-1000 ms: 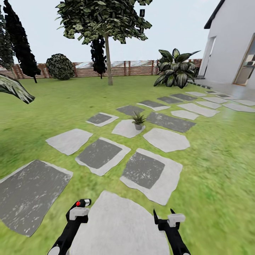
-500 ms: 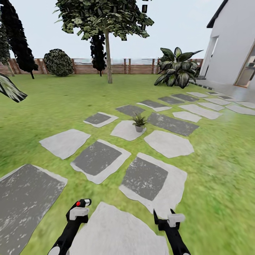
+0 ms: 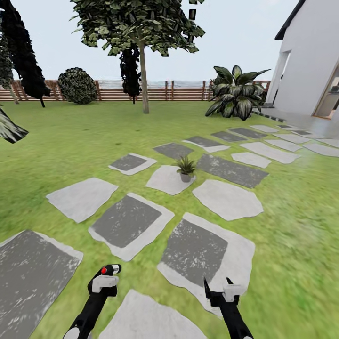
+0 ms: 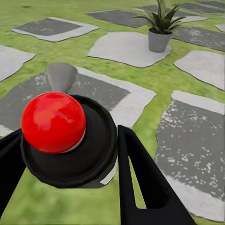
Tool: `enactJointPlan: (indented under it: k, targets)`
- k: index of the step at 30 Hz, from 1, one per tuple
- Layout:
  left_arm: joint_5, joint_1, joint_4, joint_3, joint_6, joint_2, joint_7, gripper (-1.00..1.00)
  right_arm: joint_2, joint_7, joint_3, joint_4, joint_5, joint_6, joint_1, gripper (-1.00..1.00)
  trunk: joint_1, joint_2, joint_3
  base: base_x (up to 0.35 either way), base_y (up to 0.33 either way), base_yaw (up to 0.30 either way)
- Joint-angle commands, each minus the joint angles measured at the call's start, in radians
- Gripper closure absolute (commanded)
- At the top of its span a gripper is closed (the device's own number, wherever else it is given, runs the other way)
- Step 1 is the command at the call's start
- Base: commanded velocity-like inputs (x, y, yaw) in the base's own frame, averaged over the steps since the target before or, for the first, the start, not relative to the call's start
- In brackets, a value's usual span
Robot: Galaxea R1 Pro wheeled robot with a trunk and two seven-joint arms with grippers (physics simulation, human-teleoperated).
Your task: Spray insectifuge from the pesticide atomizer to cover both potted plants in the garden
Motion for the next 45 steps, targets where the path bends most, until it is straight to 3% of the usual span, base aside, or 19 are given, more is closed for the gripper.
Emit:
enactJointPlan:
  k: [1,45]
  targets:
    - [-0.009,-0.001,0.000,0.008,-0.003,-0.002,-0.007,1.00,0.000,0.003,0.004,0.001,-0.011,-0.004,-0.001,-1.00,0.000,0.000,-0.001,0.333,0.000,0.000]
    - [-0.009,0.000,-0.020,0.011,-0.001,-0.002,-0.007,1.00,-0.001,0.003,0.004,0.001,-0.011,-0.003,-0.001,-1.00,0.000,0.000,-0.001,0.333,0.000,0.000]
